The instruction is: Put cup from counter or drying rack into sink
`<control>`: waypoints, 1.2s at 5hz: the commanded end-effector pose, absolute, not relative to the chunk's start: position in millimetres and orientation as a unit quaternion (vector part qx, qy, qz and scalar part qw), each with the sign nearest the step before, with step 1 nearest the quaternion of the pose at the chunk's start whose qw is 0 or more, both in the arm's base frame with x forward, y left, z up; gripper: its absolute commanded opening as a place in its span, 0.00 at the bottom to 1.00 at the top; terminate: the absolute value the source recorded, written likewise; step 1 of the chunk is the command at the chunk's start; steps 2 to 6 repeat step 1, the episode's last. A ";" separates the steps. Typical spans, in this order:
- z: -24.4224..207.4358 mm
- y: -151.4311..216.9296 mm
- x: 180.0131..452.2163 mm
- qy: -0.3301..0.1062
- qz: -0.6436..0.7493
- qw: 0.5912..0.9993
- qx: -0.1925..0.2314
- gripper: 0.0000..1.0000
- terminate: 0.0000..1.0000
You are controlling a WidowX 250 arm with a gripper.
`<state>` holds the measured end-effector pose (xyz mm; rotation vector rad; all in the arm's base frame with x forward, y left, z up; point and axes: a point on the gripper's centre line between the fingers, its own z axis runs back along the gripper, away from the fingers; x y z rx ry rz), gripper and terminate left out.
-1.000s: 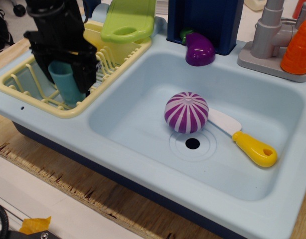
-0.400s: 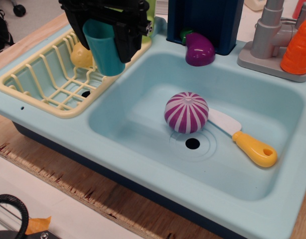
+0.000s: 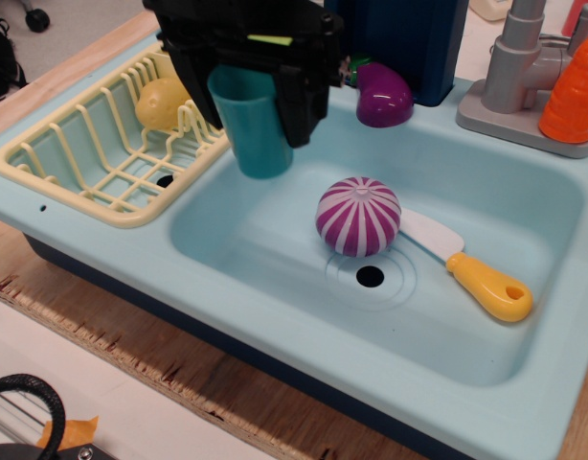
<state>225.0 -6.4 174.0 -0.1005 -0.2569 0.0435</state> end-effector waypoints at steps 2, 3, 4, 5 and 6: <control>177.8 -3.1 225.0 -0.136 0.034 0.988 -0.061 1.00 1.00; 177.8 -3.1 225.0 -0.136 0.034 0.988 -0.061 1.00 1.00; 177.8 -3.1 225.0 -0.136 0.034 0.988 -0.061 1.00 1.00; 177.8 -3.1 225.0 -0.136 0.034 0.988 -0.061 1.00 1.00; 177.8 -3.1 225.0 -0.136 0.034 0.988 -0.061 1.00 1.00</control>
